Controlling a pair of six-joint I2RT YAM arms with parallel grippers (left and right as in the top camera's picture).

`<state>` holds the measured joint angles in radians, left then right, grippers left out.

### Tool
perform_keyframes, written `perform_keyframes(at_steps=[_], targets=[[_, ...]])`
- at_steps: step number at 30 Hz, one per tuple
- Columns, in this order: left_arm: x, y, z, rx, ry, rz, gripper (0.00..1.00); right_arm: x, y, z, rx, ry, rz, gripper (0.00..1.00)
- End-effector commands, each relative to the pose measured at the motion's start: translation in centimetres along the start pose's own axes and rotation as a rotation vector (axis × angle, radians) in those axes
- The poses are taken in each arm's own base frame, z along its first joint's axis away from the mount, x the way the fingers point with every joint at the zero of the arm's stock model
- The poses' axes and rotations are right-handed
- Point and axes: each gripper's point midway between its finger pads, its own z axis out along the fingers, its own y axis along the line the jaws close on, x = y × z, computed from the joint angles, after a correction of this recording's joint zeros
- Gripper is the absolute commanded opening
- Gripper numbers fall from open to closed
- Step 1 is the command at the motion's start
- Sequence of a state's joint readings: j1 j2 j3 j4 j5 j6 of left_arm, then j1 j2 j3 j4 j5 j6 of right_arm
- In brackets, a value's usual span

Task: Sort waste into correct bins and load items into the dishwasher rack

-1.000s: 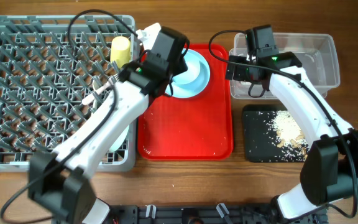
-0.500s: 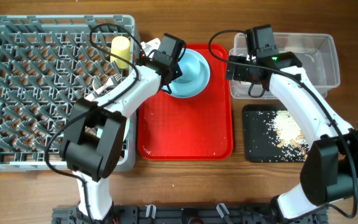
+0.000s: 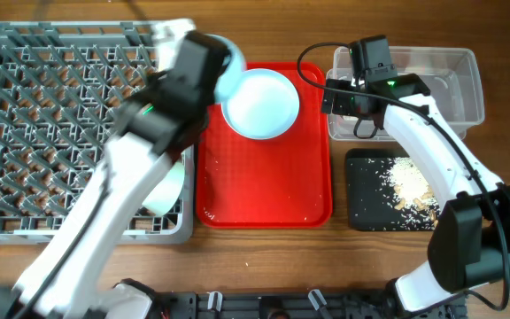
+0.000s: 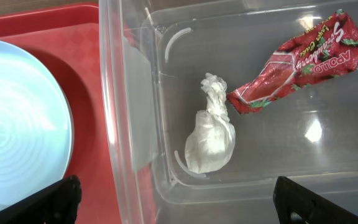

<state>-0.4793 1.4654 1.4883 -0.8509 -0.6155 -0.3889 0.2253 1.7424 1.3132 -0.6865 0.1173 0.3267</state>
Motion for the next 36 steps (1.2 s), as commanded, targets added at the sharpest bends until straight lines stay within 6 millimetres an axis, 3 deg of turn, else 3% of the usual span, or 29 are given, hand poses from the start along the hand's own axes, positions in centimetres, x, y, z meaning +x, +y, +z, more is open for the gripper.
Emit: perform_keyframes(at_steps=[1,4,8,10,17,21,27,29,33,34,36], targets=[[-2.4,8.2,-3.6,-0.39,-0.145,0.08,0.04,-0.1,-0.4,0.4,0.02,0.001,-0.009,1.0],[-0.9,9.3,-2.3,-0.501,-0.082,0.203,0.04,-0.1,-0.4,0.4,0.02,0.001,-0.009,0.99],[1.4,12.0,2.6,-0.793,0.046,0.473,0.04,-0.1,-0.4,0.4,0.02,0.001,-0.009,1.0],[2.3,12.5,4.7,-0.856,0.099,0.537,0.04,-0.1,-0.4,0.4,0.02,0.001,-0.009,1.0],[8.0,9.8,10.6,-0.779,0.271,0.662,0.04,-0.1,-0.4,0.4,0.02,0.001,-0.009,1.0],[9.5,7.3,10.7,-0.698,0.28,0.662,0.04,-0.1,-0.4,0.4,0.02,0.001,-0.009,1.0],[10.5,2.5,9.0,-0.608,0.221,0.755,0.07,-0.1,-0.4,0.4,0.02,0.001,-0.009,1.0],[11.1,1.4,8.8,-0.567,0.226,0.765,0.15,-0.1,-0.4,0.4,0.02,0.001,-0.009,1.0],[14.7,-0.9,9.1,-0.391,0.348,0.679,0.58,-0.1,-0.4,0.4,0.02,0.001,-0.009,1.0],[14.9,-0.9,9.1,-0.379,0.36,0.665,0.63,-0.1,-0.4,0.4,0.02,0.001,-0.009,1.0],[14.8,-1.0,9.1,-0.381,0.352,0.619,0.63,-0.1,-0.4,0.4,0.02,0.001,-0.009,1.0]])
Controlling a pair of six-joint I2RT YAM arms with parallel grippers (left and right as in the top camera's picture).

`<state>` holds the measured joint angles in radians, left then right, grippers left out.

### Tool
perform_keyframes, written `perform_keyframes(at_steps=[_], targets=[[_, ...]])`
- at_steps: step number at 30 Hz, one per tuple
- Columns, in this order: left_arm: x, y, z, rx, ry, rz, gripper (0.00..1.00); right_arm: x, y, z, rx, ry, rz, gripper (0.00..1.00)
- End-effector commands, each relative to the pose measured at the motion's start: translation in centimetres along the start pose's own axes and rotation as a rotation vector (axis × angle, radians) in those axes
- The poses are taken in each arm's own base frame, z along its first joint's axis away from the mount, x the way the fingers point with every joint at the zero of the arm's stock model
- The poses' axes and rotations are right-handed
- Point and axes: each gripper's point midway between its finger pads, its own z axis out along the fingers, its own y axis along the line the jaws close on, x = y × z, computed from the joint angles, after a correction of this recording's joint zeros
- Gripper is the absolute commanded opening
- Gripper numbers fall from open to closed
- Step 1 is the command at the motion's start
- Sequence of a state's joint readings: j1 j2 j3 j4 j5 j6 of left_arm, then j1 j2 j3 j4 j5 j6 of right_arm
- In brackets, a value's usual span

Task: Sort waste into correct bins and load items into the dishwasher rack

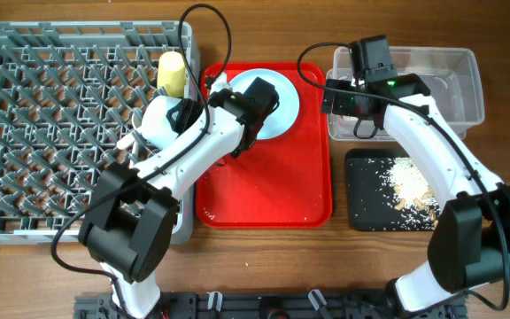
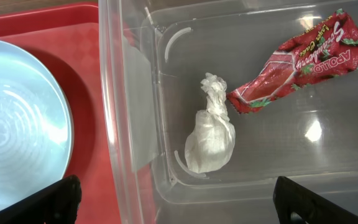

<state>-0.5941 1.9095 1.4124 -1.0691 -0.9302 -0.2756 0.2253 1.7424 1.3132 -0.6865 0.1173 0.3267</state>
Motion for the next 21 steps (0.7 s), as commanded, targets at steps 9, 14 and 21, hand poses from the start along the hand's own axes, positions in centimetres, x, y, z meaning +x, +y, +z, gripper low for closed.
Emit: perform_keyframes(at_steps=[9,14,21], targets=[[-4.3,0.8,-4.5,0.611,-0.005,-0.522,0.42,-0.1,-0.4,0.4,0.02,0.0,-0.009,1.0],[-6.1,-4.3,-6.6,0.918,0.098,-0.678,0.26,-0.1,-0.4,0.4,0.02,0.001,-0.009,1.0],[-3.9,-11.1,-2.6,0.832,0.257,-0.62,0.26,-0.1,-0.4,0.4,0.02,0.001,-0.009,1.0]])
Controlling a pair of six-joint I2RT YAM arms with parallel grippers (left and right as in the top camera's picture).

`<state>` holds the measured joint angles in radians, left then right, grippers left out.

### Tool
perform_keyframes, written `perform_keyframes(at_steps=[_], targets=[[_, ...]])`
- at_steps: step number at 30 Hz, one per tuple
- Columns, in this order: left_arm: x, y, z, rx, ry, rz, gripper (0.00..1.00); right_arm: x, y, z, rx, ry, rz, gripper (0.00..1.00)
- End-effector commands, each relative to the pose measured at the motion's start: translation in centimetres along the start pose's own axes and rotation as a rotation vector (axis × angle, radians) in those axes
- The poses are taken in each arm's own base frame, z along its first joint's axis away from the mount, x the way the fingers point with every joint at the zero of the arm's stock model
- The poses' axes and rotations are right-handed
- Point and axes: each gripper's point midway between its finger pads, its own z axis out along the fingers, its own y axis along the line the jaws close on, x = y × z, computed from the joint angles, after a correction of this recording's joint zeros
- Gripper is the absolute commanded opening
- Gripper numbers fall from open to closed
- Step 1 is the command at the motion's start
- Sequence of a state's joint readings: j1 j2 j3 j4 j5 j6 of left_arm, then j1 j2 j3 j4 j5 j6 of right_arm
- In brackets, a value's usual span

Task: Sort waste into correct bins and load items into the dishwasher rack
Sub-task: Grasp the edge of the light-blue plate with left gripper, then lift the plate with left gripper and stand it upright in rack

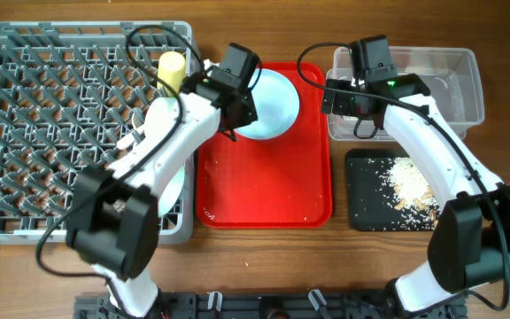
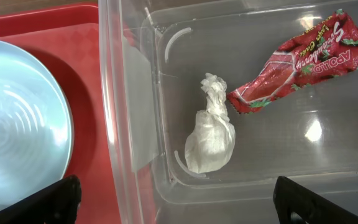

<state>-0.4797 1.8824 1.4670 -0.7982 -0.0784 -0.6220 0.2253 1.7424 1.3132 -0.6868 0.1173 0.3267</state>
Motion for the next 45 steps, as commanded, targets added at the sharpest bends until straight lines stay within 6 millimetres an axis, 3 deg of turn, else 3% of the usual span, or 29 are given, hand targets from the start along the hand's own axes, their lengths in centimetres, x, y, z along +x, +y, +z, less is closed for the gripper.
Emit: perform_keyframes(at_steps=[1,4,9,11,12,14,17,19,22,24,25,27,29,30,32,34,35,37,40,42,45], targets=[[1.6,0.9,3.3,-0.053,0.069,-0.048,0.25,-0.1,-0.4,0.4,0.02,0.0,-0.009,1.0],[2.1,2.0,5.3,-0.116,0.082,-0.095,0.26,-0.1,-0.4,0.4,0.02,0.0,-0.009,1.0],[2.4,2.0,7.5,-0.129,0.091,-0.114,0.28,-0.1,-0.4,0.4,0.02,0.0,-0.01,1.0],[2.7,2.1,8.3,-0.135,0.098,-0.112,0.18,-0.1,-0.4,0.4,0.02,0.0,-0.009,1.0],[2.7,2.1,8.3,-0.135,0.099,-0.112,0.06,-0.1,-0.4,0.4,0.02,0.0,-0.009,1.0],[2.7,2.1,8.2,-0.133,0.097,-0.112,0.04,-0.1,-0.4,0.4,0.02,0.0,-0.009,1.0],[1.3,1.3,6.0,-0.091,0.05,-0.119,0.04,-0.1,-0.4,0.4,0.02,0.0,-0.008,1.0],[-1.0,0.3,1.7,-0.016,-0.042,-0.125,0.04,-0.1,-0.4,0.4,0.02,0.0,-0.009,1.0],[-4.3,0.4,-5.4,0.08,-0.19,-0.17,0.04,-0.1,-0.4,0.4,0.02,0.0,-0.009,1.0],[-7.9,3.2,-12.4,0.153,-0.352,-0.263,0.04,-0.1,-0.4,0.4,0.02,0.0,-0.009,1.0],[-9.3,5.4,-15.0,0.164,-0.416,-0.316,0.04,-0.1,-0.4,0.4,0.02,0.0,-0.008,1.0],[-11.0,9.8,-18.1,0.136,-0.504,-0.363,0.04,-0.1,-0.4,0.4,0.02,0.0,-0.009,1.0],[-12.2,14.7,-20.3,0.055,-0.573,-0.346,0.08,-0.1,-0.4,0.4,0.02,0.0,-0.009,1.0],[-12.7,17.8,-21.2,-0.019,-0.602,-0.297,0.04,-0.1,-0.4,0.4,0.02,0.0,-0.009,1.0],[-13.2,22.2,-22.0,-0.153,-0.627,-0.238,0.04,-0.1,-0.4,0.4,0.02,0.0,-0.009,1.0],[-13.1,28.2,-23.7,-0.421,-0.655,-0.237,0.04,-0.1,-0.4,0.4,0.02,0.0,-0.008,1.0],[-13.1,29.4,-24.2,-0.496,-0.657,-0.22,0.04,-0.1,-0.4,0.4,0.02,0.0,-0.009,1.0],[-13.6,31.0,-25.2,-0.687,-0.651,-0.125,0.04,-0.1,-0.4,0.4,0.019,0.0,-0.009,1.0],[-15.2,30.1,-25.2,-0.858,-0.645,0.006,0.04,-0.1,-0.4,0.4,0.02,0.0,-0.009,1.0],[-15.8,28.1,-22.9,-0.856,-0.613,0.073,0.04,-0.1,-0.4,0.4,0.02,0.0,-0.009,1.0],[-16.2,26.8,-20.0,-0.979,-0.535,0.172,0.04,-0.1,-0.4,0.4,0.02,0.0,-0.008,1.0]])
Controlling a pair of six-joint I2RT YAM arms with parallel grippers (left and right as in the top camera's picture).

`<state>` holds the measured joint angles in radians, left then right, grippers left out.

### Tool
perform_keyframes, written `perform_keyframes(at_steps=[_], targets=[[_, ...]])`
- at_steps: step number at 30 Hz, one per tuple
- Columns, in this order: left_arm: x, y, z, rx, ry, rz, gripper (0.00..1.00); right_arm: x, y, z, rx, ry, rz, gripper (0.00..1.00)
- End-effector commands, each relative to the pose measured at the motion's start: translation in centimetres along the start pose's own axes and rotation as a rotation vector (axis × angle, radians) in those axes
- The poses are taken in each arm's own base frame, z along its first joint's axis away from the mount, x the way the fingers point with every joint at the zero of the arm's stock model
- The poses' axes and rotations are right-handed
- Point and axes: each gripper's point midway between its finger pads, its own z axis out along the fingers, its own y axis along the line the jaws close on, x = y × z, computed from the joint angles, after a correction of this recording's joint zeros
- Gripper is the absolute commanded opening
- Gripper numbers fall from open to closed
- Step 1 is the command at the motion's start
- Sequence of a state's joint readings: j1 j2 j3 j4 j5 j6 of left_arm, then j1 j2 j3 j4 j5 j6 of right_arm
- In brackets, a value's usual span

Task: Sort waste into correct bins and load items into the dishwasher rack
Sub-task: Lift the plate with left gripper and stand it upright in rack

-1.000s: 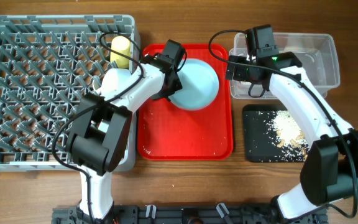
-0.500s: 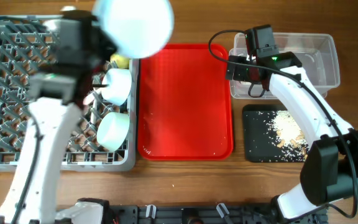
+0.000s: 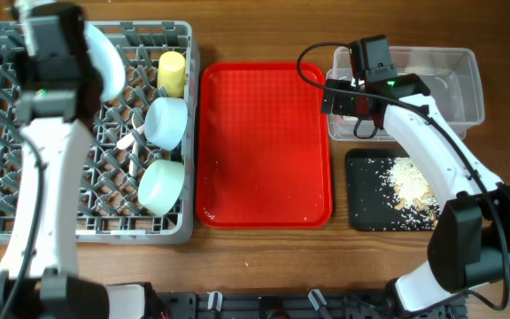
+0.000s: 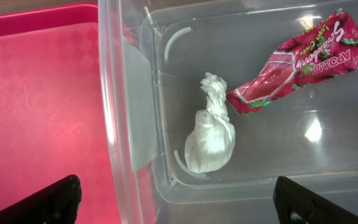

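The red tray (image 3: pixel 264 142) holds no dish. In the grey dishwasher rack (image 3: pixel 25 190), along its right side, sit a yellow cup (image 3: pixel 172 73), a light blue bowl (image 3: pixel 166 122) and a pale green bowl (image 3: pixel 160 186). My left arm's wrist (image 3: pixel 50 40) is over the rack's back left; its fingers are not visible. My right gripper (image 4: pixel 179 208) hangs open and empty over the left wall of the clear bin (image 4: pixel 114 124). That bin holds a crumpled white napkin (image 4: pixel 211 140) and a red wrapper (image 4: pixel 297 59).
A black bin (image 3: pixel 361 190) with pale food crumbs lies in front of the clear bin (image 3: pixel 467 66). A small white item (image 3: pixel 127 140) lies in the rack beside the bowls. Bare wooden table runs along the front edge.
The light blue bowl has gone from the red tray and now stands in the rack below the yellow cup. My left arm has moved from the tray's back edge to the rack's back left. The right arm is unmoved.
At first my left arm was a blur over the rack's right edge, with the blue bowl on the tray. Then its gripper was at the bowl, and later at the bowl's left rim. Now the bowl is in the rack. The right gripper stayed open over the clear bin.
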<state>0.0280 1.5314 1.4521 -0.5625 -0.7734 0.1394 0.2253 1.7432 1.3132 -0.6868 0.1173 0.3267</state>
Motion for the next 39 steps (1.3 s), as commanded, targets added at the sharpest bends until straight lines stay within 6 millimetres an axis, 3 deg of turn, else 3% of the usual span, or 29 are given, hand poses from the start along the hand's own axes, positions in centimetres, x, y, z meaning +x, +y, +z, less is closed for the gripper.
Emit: perform_keyframes(at_steps=[1,3,8,9,12,14,16,19,25,29,32,33,35,39], targets=[[1.0,-3.0,1.0,-0.119,0.032,0.221,0.04,-0.1,-0.4,0.3,0.02,-0.001,-0.008,1.0],[1.6,-5.9,1.4,-0.109,0.035,0.299,0.04,-0.1,-0.4,0.3,0.02,-0.001,-0.009,1.0],[-0.5,-9.9,1.0,-0.143,-0.059,0.501,0.04,-0.1,-0.4,0.3,0.02,-0.001,-0.009,1.0],[-1.2,-10.2,0.7,-0.146,-0.083,0.535,0.04,-0.1,-0.4,0.3,0.02,-0.001,-0.009,1.0],[-5.7,-8.6,-0.2,-0.259,-0.185,0.647,0.04,-0.1,-0.4,0.3,0.02,0.0,-0.009,1.0],[-6.8,-8.6,-0.5,-0.274,-0.215,0.704,0.04,-0.1,-0.4,0.3,0.02,-0.001,-0.009,1.0],[-6.5,-9.0,-0.3,-0.256,-0.214,0.707,0.04,-0.1,-0.4,0.3,0.019,0.0,-0.009,1.0],[-3.6,-10.7,0.9,-0.194,-0.165,0.808,0.04,-0.1,-0.4,0.3,0.02,-0.001,-0.008,1.0],[0.0,-13.2,1.8,-0.145,-0.138,0.903,0.04,-0.1,-0.4,0.3,0.02,-0.001,-0.009,1.0],[0.3,-14.9,0.6,-0.11,-0.171,0.862,0.04,-0.1,-0.4,0.3,0.02,-0.001,-0.008,1.0],[-0.1,-17.5,-2.0,-0.064,-0.239,0.796,0.06,-0.1,-0.4,0.3,0.019,-0.001,-0.009,1.0],[-0.2,-18.2,-2.8,-0.049,-0.258,0.782,0.2,-0.1,-0.4,0.3,0.02,-0.001,-0.009,1.0],[-0.1,-20.0,-4.8,-0.007,-0.297,0.74,0.59,-0.1,-0.4,0.3,0.02,-0.001,-0.009,1.0],[1.4,-22.1,-7.2,0.051,-0.301,0.72,0.77,-0.1,-0.4,0.3,0.02,-0.001,-0.009,1.0]])
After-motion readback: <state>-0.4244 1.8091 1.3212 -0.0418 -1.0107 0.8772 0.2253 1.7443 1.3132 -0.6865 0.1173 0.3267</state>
